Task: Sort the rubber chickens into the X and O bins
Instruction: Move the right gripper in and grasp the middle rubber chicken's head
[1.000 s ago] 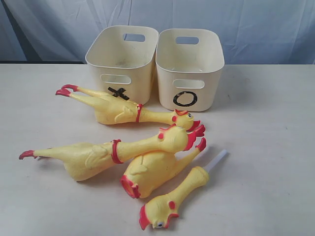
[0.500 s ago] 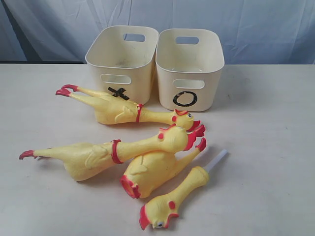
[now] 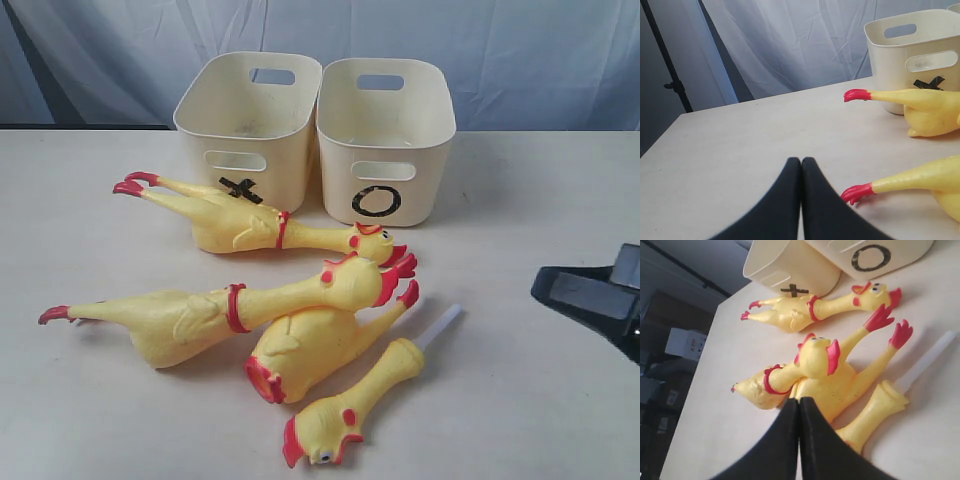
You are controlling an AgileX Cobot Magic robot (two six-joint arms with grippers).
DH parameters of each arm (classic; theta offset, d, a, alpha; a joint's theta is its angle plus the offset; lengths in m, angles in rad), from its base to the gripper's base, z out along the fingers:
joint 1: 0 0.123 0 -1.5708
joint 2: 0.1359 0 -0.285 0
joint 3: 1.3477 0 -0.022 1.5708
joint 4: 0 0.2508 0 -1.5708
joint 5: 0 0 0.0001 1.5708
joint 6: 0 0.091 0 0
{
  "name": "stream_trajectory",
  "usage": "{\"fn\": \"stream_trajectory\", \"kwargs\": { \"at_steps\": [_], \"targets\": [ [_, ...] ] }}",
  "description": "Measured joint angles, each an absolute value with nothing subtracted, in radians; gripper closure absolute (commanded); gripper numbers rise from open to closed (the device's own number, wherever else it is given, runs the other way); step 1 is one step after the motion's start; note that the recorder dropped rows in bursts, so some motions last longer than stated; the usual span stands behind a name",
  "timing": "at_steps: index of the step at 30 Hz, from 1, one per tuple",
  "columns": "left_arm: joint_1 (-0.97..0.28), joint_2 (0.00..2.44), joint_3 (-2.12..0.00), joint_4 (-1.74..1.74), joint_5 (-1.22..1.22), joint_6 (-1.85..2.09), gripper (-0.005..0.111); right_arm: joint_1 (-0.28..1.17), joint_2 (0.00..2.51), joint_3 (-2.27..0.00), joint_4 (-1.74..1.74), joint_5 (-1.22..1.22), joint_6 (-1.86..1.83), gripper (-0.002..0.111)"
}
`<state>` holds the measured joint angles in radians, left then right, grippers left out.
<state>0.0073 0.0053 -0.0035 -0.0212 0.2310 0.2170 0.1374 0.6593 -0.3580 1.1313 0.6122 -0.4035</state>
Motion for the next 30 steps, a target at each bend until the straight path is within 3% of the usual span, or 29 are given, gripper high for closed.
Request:
{"fn": "stream_trajectory", "kwargs": {
  "at_steps": [9, 12, 17, 20, 30],
  "targets": [
    [0.007, 0.005, -0.004, -0.021, 0.231, 0.217, 0.107, 0.137, 0.919, -0.360, 1.447, 0.709, -0.769, 0.105],
    [0.007, 0.005, -0.004, -0.021, 0.231, 0.217, 0.107, 0.137, 1.001, -0.360, 1.507, 0.724, -0.874, 0.093],
    [0.007, 0.005, -0.004, -0.021, 0.231, 0.217, 0.107, 0.137, 1.119, -0.360, 1.619, 0.740, -1.071, 0.063],
    [0.007, 0.005, -0.004, -0.021, 0.231, 0.217, 0.107, 0.137, 1.175, -0.360, 1.676, 0.750, -1.122, 0.052],
    [0.007, 0.005, -0.004, -0.021, 0.231, 0.217, 0.107, 0.146, 1.348, -0.382, 1.733, 0.793, -1.211, 0.051]
  ]
}}
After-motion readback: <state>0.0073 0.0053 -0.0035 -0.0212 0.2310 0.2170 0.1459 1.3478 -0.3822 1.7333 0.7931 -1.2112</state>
